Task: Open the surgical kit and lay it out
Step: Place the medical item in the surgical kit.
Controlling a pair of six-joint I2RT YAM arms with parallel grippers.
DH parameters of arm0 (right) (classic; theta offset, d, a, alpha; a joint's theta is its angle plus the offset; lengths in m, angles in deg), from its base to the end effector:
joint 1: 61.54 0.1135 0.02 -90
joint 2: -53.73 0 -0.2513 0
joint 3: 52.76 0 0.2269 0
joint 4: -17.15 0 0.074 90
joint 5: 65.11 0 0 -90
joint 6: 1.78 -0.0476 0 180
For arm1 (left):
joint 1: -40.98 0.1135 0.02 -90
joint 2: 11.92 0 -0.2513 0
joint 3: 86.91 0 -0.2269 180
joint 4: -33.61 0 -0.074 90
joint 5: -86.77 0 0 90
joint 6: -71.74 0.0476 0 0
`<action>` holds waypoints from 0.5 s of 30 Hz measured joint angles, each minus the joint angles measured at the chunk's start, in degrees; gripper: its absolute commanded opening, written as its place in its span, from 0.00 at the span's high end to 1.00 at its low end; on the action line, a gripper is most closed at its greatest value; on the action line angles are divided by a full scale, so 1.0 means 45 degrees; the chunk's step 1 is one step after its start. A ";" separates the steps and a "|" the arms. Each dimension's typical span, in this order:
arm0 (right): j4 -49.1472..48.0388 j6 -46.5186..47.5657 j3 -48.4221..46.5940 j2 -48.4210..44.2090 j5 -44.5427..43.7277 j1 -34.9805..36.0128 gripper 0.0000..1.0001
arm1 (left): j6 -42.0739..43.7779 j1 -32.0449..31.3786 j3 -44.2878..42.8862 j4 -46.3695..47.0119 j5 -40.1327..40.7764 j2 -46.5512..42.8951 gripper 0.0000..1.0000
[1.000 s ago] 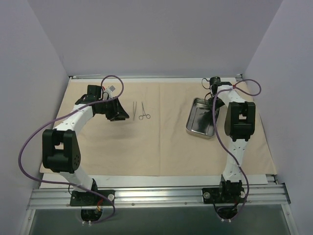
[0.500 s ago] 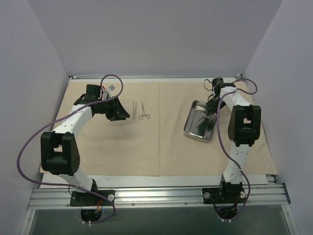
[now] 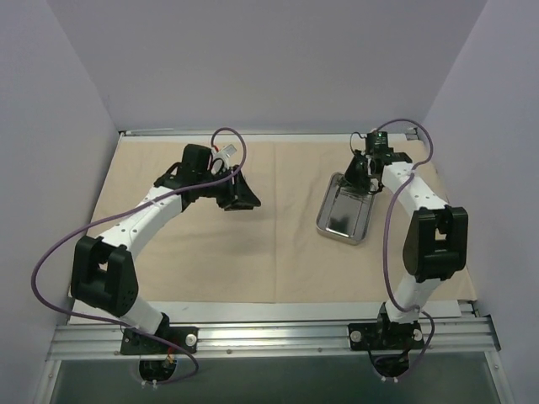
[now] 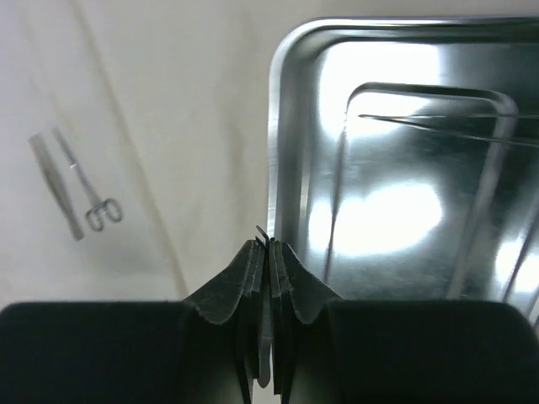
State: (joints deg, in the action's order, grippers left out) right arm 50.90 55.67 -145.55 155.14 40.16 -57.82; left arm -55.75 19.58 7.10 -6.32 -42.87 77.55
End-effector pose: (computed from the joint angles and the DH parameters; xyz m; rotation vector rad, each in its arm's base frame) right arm 0.3810 0.0373 0.2450 0.4517 2.3178 0.6241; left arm 0.2911 -0.1467 0.2750 0.0336 2.4830 -1.2896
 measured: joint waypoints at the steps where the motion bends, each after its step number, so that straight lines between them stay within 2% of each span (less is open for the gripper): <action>1: -0.0233 0.0102 0.0112 -0.0359 0.0165 0.0345 1.00 | -0.0301 -0.0219 0.0000 0.0223 0.0005 0.0005 0.52; 9: -0.2268 -0.0068 0.0321 -0.2783 0.1054 0.3735 1.00 | -0.1263 -0.1161 -0.1190 0.0563 0.0525 0.0665 0.52; 15: -0.2599 -0.0175 0.0316 -0.3002 0.0792 0.4911 1.00 | -0.1583 -0.1423 -0.1496 0.0563 0.0991 0.0709 0.52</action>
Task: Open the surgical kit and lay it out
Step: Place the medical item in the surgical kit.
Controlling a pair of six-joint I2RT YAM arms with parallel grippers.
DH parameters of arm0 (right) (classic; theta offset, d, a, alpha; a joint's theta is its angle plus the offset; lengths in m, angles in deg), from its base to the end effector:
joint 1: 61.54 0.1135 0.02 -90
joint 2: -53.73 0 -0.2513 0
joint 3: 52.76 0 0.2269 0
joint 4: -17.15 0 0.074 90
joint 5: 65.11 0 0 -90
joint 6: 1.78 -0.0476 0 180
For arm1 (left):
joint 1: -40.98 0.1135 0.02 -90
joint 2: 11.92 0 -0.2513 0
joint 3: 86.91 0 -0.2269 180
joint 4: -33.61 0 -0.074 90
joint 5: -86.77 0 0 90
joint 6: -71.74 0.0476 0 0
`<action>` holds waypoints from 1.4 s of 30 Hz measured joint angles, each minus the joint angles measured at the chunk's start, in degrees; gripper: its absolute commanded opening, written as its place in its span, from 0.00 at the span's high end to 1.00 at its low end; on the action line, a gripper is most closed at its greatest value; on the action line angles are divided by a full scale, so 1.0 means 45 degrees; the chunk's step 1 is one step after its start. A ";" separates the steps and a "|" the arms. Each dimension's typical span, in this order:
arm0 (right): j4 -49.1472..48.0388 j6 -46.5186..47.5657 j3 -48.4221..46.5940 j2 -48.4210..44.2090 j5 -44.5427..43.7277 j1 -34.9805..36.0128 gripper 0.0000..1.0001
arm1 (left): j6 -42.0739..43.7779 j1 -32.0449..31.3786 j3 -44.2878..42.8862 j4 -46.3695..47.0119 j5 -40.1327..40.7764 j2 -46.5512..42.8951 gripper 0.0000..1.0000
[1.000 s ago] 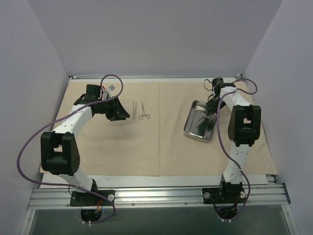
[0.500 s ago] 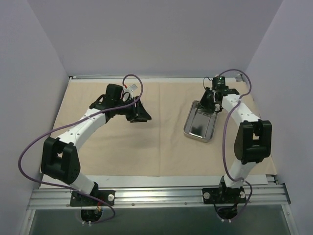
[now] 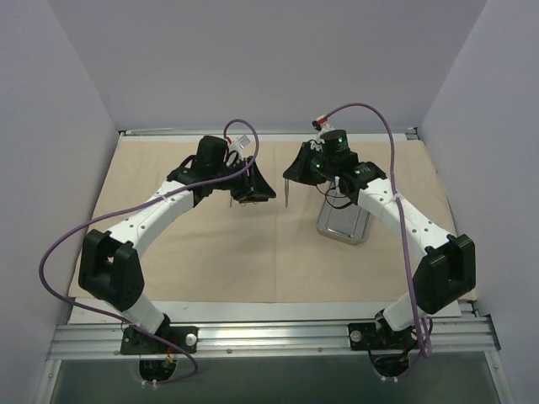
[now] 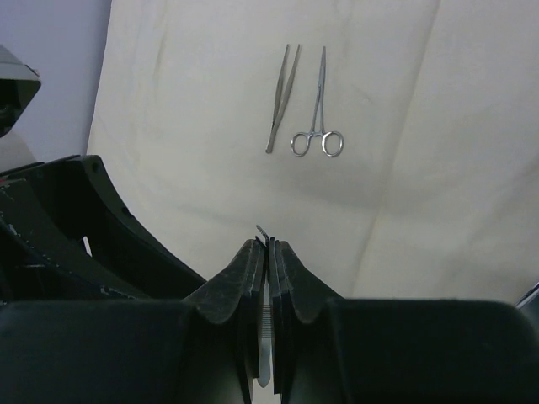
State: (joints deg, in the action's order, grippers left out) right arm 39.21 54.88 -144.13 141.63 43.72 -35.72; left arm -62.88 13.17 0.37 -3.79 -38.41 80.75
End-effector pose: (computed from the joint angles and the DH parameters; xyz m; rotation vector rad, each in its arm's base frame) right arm 0.3085 0.1663 0.3404 -0.1064 2.0054 0.9950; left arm 0.2953 -0.1868 0.2962 0.0217 2.4424 -1.3225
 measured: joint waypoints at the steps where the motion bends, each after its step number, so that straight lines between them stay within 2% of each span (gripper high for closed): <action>1: -0.0005 0.0000 0.0000 0.0000 -0.0049 0.0136 1.00 | -0.0053 -0.0034 0.0000 0.0005 0.0058 0.0000 0.52; 22: 0.0083 -0.0306 -0.0214 0.0345 -0.0063 0.1030 1.00 | -0.0141 -0.0554 -0.0058 0.0447 0.0651 0.0097 0.51; 27: 0.0087 -0.0355 -0.0296 0.0466 0.0034 0.1035 1.00 | -0.0107 -0.0563 -0.0189 0.0491 0.0724 0.0515 0.54; 30: 0.0092 -0.0350 -0.0321 0.0559 0.0019 0.1025 1.00 | -0.0024 -0.0568 -0.0359 0.0471 0.0733 0.0738 0.58; 34: 0.0083 -0.0442 -0.0374 0.0733 0.0141 0.1088 1.00 | 0.0097 -0.0583 -0.0539 0.0452 0.0797 0.0884 0.71; 35: 0.0078 -0.0452 -0.0384 0.0777 0.0160 0.1103 1.00 | 0.0121 -0.0588 -0.0559 0.0447 0.0821 0.0889 0.79; 37: 0.0063 -0.0500 -0.0398 0.0860 0.0209 0.1122 1.00 | 0.0243 -0.0622 -0.0636 0.0393 0.0816 0.0908 0.87; 38: 0.0053 -0.0500 -0.0398 0.0884 0.0223 0.1122 1.00 | 0.0311 -0.0636 -0.0699 0.0340 0.0816 0.0937 0.94; 40: 0.0029 -0.0505 -0.0398 0.0908 0.0214 0.1107 1.00 | 0.0393 -0.0656 -0.0855 0.0325 0.0763 0.1054 0.98; 42: 0.0044 -0.0491 -0.0500 0.1010 0.0209 0.1088 0.87 | 0.0491 -0.0656 -0.0971 0.0248 0.0763 0.1156 0.98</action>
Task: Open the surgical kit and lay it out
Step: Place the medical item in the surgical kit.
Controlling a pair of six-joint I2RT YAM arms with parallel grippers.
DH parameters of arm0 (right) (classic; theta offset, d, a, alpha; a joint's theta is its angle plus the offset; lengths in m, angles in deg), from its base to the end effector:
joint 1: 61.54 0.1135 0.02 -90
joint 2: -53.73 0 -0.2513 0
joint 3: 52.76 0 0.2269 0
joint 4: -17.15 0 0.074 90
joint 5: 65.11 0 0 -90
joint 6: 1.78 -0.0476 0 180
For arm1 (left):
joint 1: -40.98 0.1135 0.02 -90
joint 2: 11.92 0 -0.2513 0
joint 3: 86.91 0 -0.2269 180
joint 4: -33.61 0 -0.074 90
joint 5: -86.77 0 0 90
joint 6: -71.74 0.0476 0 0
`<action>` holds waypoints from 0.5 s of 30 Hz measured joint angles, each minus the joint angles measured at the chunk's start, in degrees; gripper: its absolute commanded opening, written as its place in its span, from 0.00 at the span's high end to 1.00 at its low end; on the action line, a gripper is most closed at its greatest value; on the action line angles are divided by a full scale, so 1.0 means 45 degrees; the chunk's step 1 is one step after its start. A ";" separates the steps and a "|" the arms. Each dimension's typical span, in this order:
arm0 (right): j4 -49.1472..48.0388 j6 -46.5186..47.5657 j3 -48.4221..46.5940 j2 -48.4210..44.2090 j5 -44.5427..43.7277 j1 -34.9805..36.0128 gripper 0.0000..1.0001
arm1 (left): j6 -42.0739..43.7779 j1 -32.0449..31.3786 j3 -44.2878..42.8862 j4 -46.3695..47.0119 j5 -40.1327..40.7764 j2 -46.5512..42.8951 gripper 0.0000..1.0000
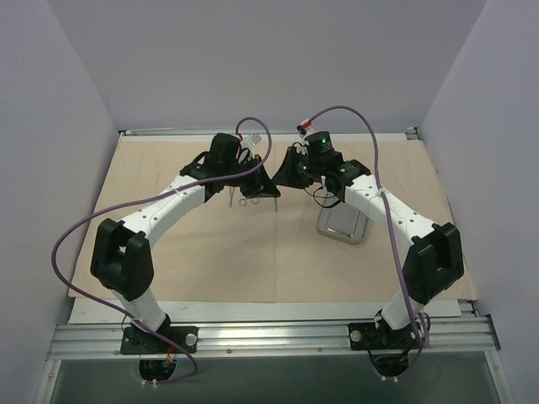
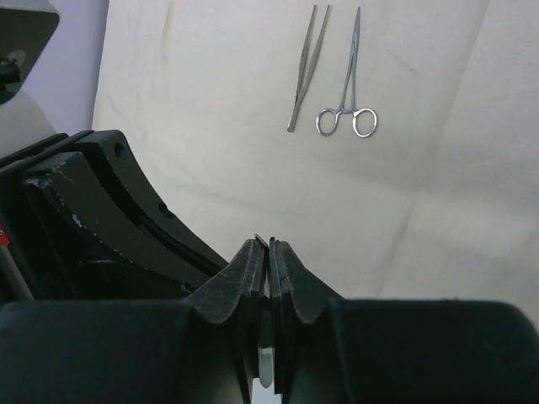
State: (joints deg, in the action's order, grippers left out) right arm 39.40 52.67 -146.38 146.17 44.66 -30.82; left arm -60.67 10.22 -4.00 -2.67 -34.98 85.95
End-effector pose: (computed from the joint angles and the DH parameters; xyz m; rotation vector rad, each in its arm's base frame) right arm 0.3085 0.2020 0.3265 -0.1597 2.0734 1.0760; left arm 0.3074 -0.2121 0.2904 0.0949 2.4312 -1.2651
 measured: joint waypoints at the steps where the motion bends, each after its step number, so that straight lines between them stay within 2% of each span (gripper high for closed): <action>1: 0.0053 0.0000 -0.0078 0.0068 -0.0005 -0.0005 0.78 | 0.0058 0.0005 -0.0039 -0.0049 0.0000 0.0039 0.98; 2: 0.0175 -0.0015 -0.0194 0.0160 0.0005 -0.0010 0.67 | 0.0175 0.0019 -0.0107 -0.0146 0.0044 0.0083 0.98; 6: 0.1122 0.0223 -0.1103 0.0563 -0.0219 -0.0335 0.57 | 0.0981 0.0151 -0.0364 -0.1083 0.0549 0.0136 0.98; 7: 0.1443 0.0282 -0.1345 0.0627 -0.0316 -0.0457 0.53 | 0.1268 0.0228 -0.0432 -0.1360 0.0738 0.0136 0.98; 8: 0.1768 0.0325 -0.1554 0.0661 -0.0403 -0.0661 0.44 | 0.1574 0.0369 -0.0476 -0.1622 0.0903 0.0136 0.98; 15: 0.3721 0.1069 -0.1987 0.0665 -0.1768 -0.2827 0.43 | 0.3968 0.2137 -0.0913 -0.3900 0.2856 0.0384 0.98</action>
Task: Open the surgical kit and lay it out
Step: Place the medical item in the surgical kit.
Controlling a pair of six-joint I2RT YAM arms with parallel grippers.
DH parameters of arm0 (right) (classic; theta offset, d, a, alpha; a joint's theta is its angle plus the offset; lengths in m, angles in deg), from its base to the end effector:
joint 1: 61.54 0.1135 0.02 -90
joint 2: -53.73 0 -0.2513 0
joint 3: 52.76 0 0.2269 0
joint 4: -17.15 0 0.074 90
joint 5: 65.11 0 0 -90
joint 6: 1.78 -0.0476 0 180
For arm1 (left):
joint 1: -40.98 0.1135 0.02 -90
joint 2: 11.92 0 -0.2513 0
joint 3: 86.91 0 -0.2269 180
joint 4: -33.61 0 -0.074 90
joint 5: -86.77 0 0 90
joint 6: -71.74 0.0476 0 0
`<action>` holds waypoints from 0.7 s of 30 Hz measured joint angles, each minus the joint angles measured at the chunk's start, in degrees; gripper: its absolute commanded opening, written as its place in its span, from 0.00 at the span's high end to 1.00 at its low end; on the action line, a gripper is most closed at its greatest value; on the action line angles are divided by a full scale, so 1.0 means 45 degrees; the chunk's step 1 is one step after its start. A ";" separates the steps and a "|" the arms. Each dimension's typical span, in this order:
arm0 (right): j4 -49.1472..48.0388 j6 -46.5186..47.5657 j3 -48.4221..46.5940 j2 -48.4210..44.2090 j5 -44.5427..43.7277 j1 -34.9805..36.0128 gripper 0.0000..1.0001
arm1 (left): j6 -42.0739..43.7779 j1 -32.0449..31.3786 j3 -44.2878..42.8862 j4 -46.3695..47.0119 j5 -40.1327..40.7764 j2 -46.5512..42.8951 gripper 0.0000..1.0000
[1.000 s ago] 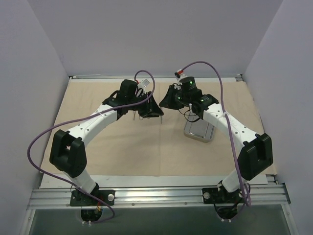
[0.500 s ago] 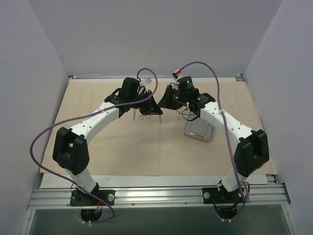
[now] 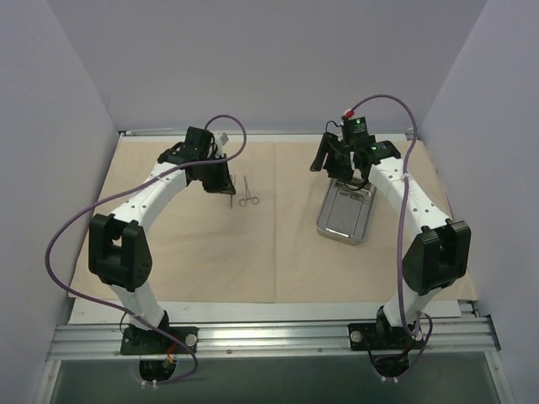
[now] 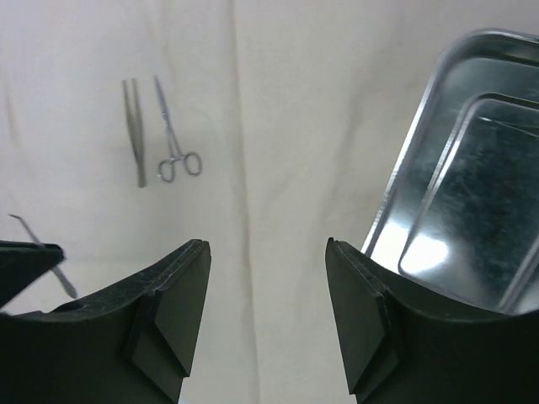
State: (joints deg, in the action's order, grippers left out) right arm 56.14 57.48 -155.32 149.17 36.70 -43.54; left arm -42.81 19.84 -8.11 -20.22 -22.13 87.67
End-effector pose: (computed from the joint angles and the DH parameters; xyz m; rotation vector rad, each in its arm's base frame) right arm 0.3502 0.1240 0.3281 0.1182 2.1968 0.7106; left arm 0.3317 -0.1448 0.2736 0.0696 2.5655 -0.7334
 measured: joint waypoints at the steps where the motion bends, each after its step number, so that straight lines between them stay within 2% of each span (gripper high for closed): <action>1: 0.0262 0.0102 0.0000 0.0000 -0.0165 -0.0199 0.43 | 0.0355 0.0233 -0.0228 -0.0340 0.0330 0.0199 0.98; 5: 0.0860 0.0296 0.0248 -0.0087 -0.0359 -0.0335 0.43 | 0.1617 0.0729 -0.1258 -0.1190 0.1477 0.1350 0.98; 10: 0.1277 0.0510 0.0529 -0.0112 -0.0355 -0.0335 0.43 | 0.2540 0.0962 -0.2297 -0.1656 0.2069 0.2880 0.98; 21: 0.1681 0.0656 0.0559 -0.0112 -0.0447 -0.0933 0.43 | 0.2953 0.1574 -0.3177 -0.1875 0.2113 0.4736 0.97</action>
State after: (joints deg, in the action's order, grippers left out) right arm 63.71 60.43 -152.80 148.67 34.69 -47.74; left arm -29.52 26.92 -22.41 -28.66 -12.62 108.98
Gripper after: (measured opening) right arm 0.572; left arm 0.095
